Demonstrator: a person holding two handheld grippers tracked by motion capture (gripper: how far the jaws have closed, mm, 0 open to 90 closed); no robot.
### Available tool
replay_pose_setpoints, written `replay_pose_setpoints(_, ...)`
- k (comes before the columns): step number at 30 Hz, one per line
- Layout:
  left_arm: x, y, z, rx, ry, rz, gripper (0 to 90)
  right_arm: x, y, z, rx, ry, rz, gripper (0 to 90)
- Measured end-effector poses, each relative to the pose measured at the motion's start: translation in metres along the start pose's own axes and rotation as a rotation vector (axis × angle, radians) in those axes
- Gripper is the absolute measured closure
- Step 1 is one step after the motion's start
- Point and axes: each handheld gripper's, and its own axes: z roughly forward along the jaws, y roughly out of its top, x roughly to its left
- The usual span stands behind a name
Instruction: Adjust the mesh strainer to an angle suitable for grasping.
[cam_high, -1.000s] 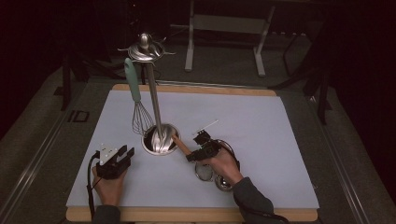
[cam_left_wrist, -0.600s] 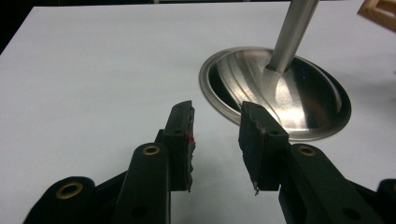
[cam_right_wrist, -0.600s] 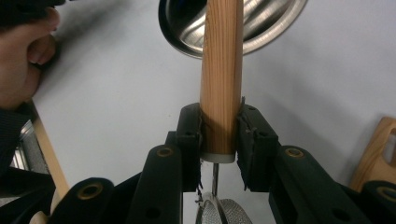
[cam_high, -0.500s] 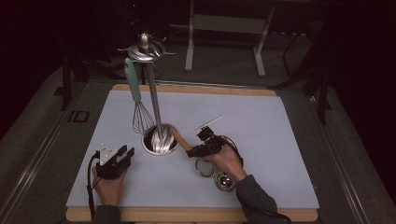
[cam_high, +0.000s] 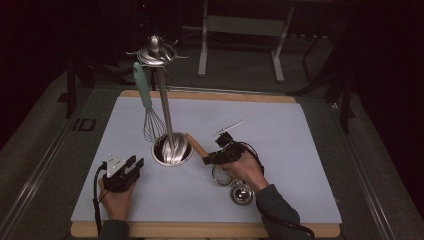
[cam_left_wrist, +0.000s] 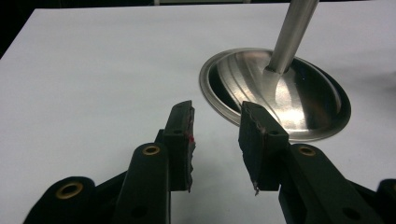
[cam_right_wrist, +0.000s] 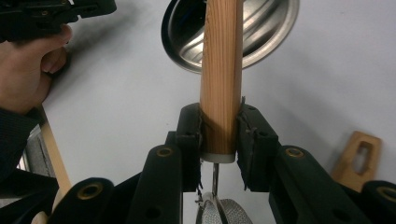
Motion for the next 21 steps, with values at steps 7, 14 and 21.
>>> replay_pose_setpoints(7, 0.000, 0.000, 0.000, -0.003, 0.001, 0.006, 65.6, -0.011, 0.001, -0.012, -0.011, -0.002, 0.003, 71.9)
replay_pose_setpoints(14, 0.000, 0.000, 0.000, -0.002, 0.000, 0.003, 65.6, -0.019, 0.005, -0.022, -0.016, -0.017, -0.041, 72.0)
replay_pose_setpoints(21, 0.000, 0.000, 0.000, -0.003, 0.000, 0.002, 65.6, -0.029, 0.012, -0.033, -0.033, -0.034, -0.051, 71.9)
